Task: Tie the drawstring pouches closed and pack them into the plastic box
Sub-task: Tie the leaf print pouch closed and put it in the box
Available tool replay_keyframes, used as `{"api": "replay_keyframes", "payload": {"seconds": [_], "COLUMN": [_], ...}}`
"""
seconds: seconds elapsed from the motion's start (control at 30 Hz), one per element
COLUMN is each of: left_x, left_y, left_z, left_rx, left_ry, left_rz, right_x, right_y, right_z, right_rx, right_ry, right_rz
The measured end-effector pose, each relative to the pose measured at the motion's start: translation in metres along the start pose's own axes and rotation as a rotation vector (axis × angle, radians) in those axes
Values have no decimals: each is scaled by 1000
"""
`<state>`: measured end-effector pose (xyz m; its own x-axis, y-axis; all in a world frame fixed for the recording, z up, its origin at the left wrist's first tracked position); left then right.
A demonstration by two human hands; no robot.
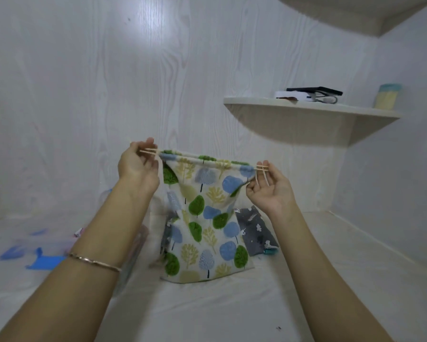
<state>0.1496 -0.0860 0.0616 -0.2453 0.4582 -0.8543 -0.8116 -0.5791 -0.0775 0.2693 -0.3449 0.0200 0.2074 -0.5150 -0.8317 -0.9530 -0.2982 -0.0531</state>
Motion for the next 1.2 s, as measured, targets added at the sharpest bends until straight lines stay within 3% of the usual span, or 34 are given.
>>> {"api": "replay_keyframes", "payload": {"seconds": [0.1,0.17,0.2,0.3,0.33,0.47,0.57,0.67,0.77,0.83,0.9,1.07,1.2], "left_x": [13,22,27,47,53,42,2,-36,-62,-69,-68,-46,-37], "left_y": [-13,-17,-18,-25,-27,-18,8,48,58,52,45,34,33], "left_z": [-3,-8,-7,14,22,17,-18,-63,-75,-68,-62,-79,-88], "left_rx": [75,121,122,62,47,107,280,452,223,-17,-201,-248,-343], "left_ry": [130,23,-68,-252,-290,-462,-670,-796,-965,-1178,-1391,-1639,-1672], "left_rz": [-12,-7,7,59,70,-24,-261,-544,-633,-598,-572,-650,-627], "right_x": [12,21,30,57,67,74,24,-35,-70,-69,-63,-65,-68], "right_y": [-11,-18,-19,-20,-20,-22,-23,-12,12,24,30,36,48], "right_z": [1,5,1,-26,-31,-31,-9,36,90,110,111,79,73], "right_rx": [79,137,200,507,563,600,514,341,97,-127,-231,-38,20], "right_ry": [-2,42,195,1025,1179,1311,1441,1633,1818,1741,1557,1350,1387], "right_rz": [-32,-42,-5,162,209,225,60,-232,-555,-632,-597,-522,-525]}}
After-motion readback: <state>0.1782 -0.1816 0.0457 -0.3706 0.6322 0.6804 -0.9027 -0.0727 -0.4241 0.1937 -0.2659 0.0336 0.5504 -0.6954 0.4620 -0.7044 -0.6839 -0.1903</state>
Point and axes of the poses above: each hand's wrist, its own y-axis away from the middle knuckle, its own x-axis out of the back of the hand, z = x × y, the point moved 9 cm from there along -y, towards the middle knuckle, and after that the axes turned 3 degrees about -z, right-handed, at the moved point
